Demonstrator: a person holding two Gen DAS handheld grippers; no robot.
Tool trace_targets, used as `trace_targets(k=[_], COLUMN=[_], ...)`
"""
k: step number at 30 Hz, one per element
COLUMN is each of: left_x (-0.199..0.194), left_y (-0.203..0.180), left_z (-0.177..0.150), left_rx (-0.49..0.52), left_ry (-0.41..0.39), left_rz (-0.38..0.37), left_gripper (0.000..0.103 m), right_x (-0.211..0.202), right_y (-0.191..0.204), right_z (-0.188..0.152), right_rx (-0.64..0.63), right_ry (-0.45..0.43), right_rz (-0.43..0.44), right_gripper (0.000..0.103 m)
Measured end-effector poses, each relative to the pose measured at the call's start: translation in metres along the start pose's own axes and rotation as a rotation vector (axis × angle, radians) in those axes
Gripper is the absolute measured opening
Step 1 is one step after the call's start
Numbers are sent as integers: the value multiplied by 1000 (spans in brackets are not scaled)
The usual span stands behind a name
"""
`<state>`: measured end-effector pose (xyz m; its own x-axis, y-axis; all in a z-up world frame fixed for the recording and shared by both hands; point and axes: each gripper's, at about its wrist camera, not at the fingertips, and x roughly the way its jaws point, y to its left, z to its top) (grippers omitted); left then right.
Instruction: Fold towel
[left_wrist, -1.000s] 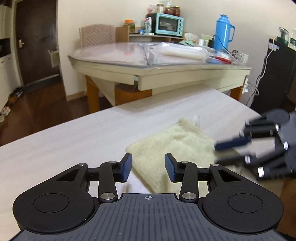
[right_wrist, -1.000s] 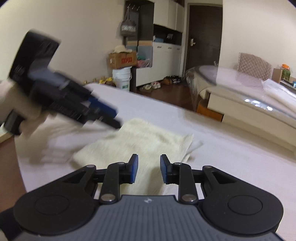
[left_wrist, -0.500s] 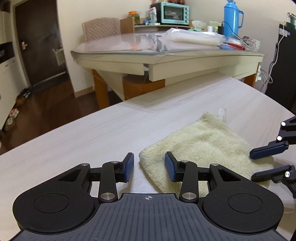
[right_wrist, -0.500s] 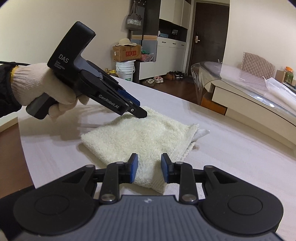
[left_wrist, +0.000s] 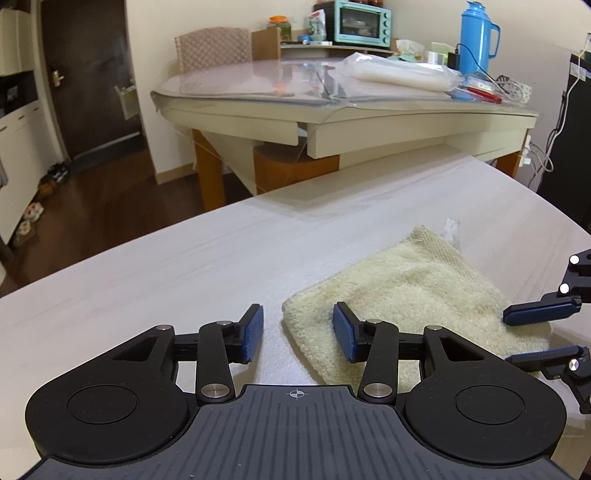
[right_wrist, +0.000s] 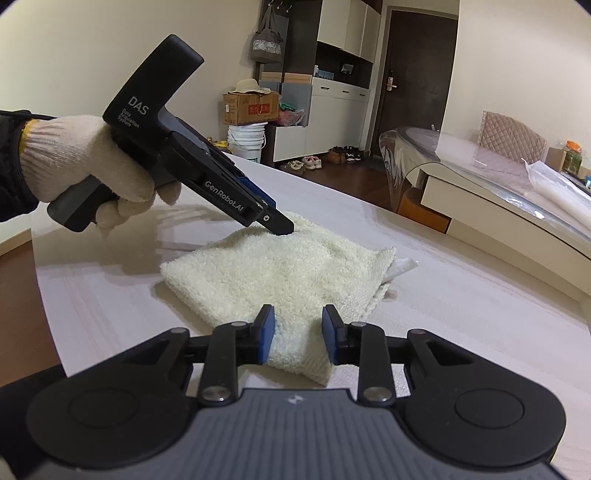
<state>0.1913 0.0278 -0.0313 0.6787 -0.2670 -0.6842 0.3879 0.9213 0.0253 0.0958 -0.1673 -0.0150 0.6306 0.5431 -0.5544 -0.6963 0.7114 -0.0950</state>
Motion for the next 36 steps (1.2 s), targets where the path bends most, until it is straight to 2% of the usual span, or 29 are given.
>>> trace_targets(k=[7, 13, 16, 19, 25, 27, 30, 33, 36], left_x=[-5, -43, -54, -56, -52, -54, -66, -81, -90], left_y=[0, -13, -26, -38, -36, -34, -29, -35, -48], left_z=[0, -18, -32, -42, -42, -41, -41, -46, -54], left_rx=[-22, -14, 13, 50, 31, 21, -16, -12, 7], left_ry=[-6, -42, -33, -29, -26, -36, -71, -88, -86], left_rz=[0, -48, -72, -34, -24, -20, -15, -31, -55], left_gripper=[45, 45, 45, 45, 48, 48, 45, 45, 45], right_x=[0, -1, -1, -1, -2, -2, -6, -16, -17], right_y=[2, 3, 4, 4, 6, 4, -1, -13, -13], right_z=[0, 0, 0, 0, 0, 0, 0, 4, 11], right_rx=[-5, -12, -13, -15, -24, -14, 21, 111, 111], right_ry=[0, -2, -3, -3, -3, -4, -22, -54, -70], right_rz=[-6, -15, -17, -19, -31, -25, -18, 4, 32], right_gripper=[32, 33, 33, 34, 35, 35, 47, 46, 45])
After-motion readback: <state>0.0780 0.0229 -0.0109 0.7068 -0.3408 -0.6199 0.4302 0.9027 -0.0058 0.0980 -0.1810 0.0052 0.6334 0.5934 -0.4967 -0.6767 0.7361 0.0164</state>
